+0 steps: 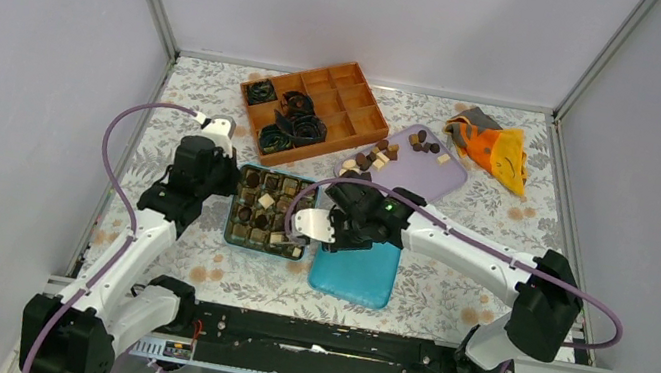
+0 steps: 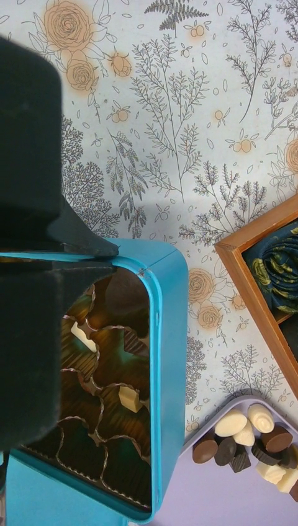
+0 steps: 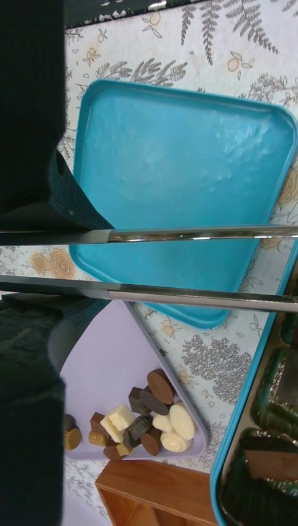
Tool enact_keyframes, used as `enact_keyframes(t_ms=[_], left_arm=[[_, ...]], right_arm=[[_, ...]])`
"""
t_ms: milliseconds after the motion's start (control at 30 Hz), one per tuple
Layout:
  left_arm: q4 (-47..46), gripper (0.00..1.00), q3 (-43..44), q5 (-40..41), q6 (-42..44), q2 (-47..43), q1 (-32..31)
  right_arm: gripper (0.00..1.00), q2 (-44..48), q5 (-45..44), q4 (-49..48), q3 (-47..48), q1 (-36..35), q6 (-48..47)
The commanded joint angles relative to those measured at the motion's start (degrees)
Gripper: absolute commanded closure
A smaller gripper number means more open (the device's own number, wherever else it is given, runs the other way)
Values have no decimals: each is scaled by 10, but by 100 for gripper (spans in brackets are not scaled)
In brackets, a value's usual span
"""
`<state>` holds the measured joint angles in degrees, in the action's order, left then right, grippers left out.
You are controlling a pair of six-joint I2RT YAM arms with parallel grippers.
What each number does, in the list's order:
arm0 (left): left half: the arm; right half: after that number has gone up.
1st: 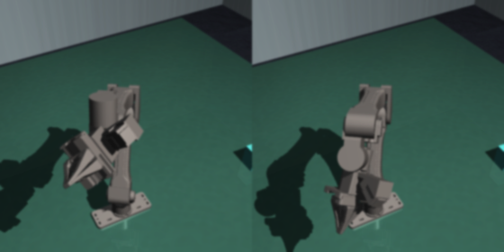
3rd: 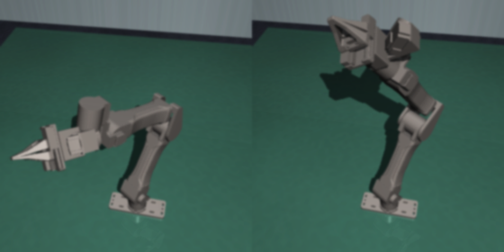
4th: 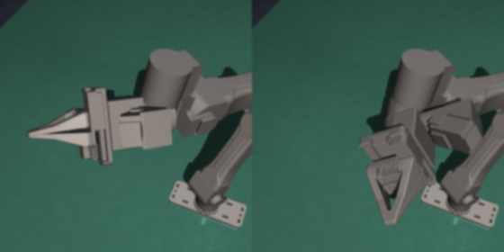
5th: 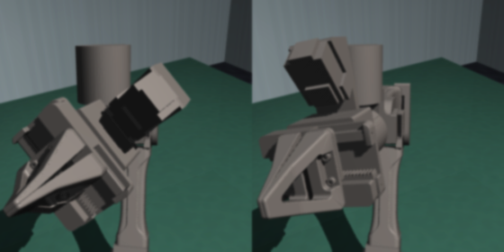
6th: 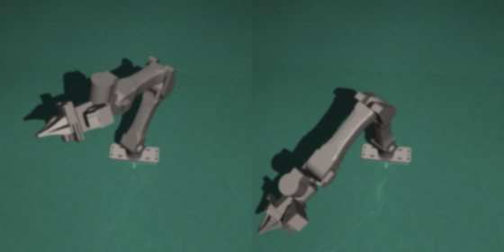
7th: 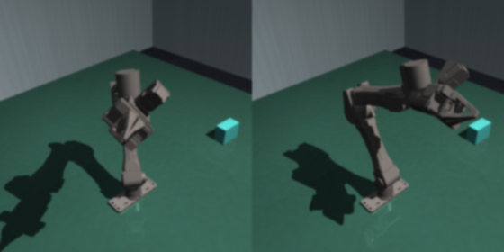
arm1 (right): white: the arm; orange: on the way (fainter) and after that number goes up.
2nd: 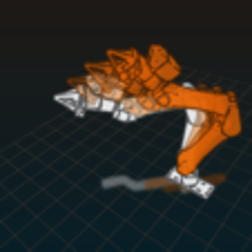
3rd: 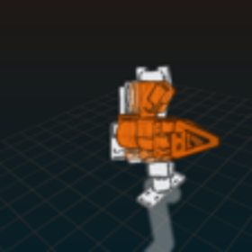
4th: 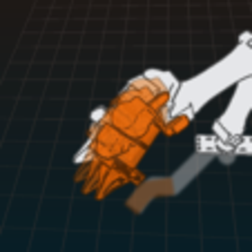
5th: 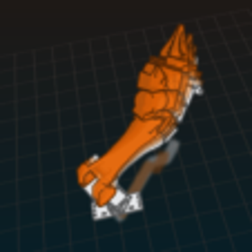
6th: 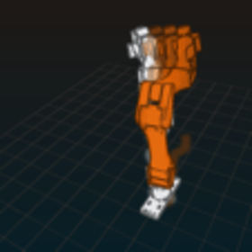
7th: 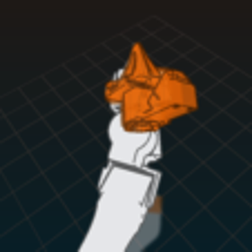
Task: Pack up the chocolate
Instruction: Place the fake chocolate in the packing box.
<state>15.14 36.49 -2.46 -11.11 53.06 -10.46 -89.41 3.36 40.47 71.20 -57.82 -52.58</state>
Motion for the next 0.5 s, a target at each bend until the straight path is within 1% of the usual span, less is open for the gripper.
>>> enact_keyframes(t_ms=[0, 267, 467], left_arm=[[-59, 100, 13, -4, -9, -3, -2], [-53, 100, 16, -6, -10, 4, -1], [-52, 100, 17, -7, -10, 6, -1]], right_arm=[[83, -4, -31, -21, 35, -9, 20], [65, -12, -31, -21, 36, -17, 25], [54, -12, -31, -17, 39, -18, 30]])
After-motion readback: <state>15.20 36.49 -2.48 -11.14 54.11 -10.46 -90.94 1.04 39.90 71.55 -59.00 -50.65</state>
